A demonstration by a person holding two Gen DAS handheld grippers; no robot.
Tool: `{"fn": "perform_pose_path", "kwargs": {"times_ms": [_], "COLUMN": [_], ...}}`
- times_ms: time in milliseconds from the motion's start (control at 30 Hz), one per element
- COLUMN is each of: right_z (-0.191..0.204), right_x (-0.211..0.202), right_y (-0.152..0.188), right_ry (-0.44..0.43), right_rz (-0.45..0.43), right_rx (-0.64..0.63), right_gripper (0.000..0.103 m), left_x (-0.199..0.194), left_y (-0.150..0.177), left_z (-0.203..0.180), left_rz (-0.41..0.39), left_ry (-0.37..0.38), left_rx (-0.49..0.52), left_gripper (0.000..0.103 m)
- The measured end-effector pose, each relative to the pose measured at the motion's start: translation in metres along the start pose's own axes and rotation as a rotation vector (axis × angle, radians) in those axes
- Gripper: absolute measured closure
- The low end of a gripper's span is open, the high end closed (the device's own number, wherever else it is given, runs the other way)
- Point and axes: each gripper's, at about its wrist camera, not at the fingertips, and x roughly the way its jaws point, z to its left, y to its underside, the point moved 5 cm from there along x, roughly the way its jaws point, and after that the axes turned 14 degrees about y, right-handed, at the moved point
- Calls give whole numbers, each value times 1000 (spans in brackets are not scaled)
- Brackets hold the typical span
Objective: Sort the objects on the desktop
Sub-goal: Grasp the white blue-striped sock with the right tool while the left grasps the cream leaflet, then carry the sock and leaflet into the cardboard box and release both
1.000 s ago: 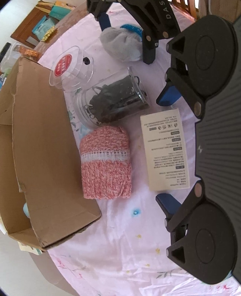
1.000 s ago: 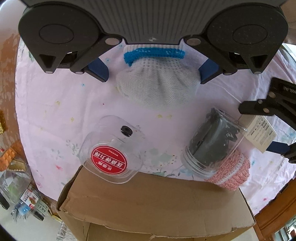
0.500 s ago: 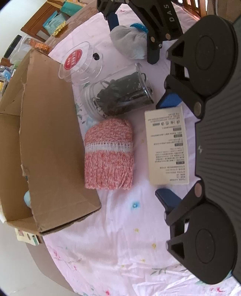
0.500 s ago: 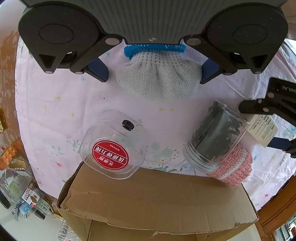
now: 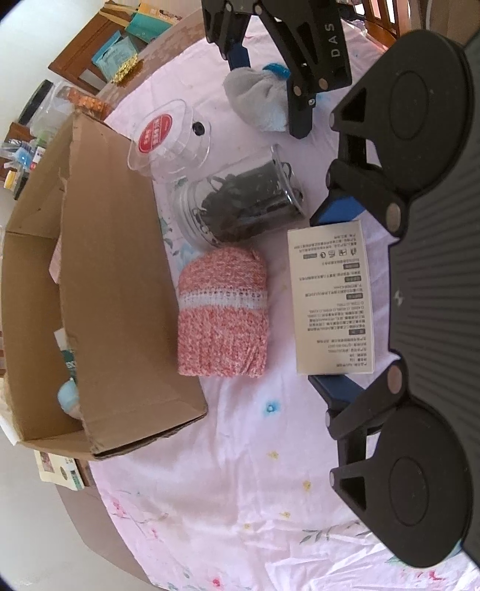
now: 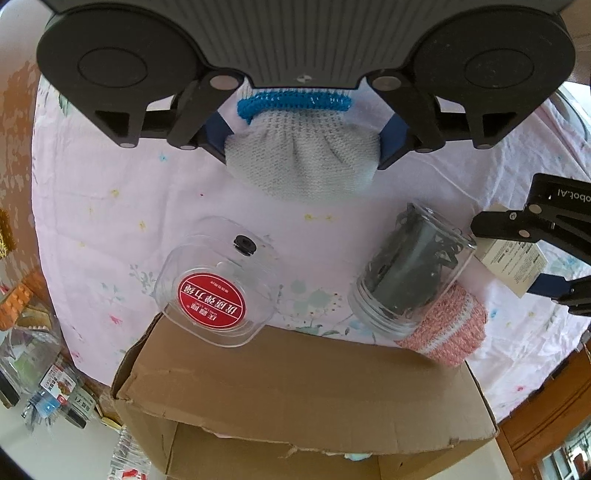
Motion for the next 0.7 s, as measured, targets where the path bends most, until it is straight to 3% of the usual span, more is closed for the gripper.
{"fn": "perform_pose_path", "kwargs": {"times_ms": [400, 700], "right_z": [-10, -18], "right_x": [-21, -51], "right_y": [-11, -38], "right_ry": [-2, 22], "right_rz": [-38, -128], "right_rx": [32, 4], "right_gripper": [22, 22], "left_x": [-30, -60], "left_y": [-12, -42], "left_z": [-11, -19], "left_rz": [-42, -117], "left_ry": [32, 56], "left_rx": [88, 154], "left_gripper": [22, 22]}}
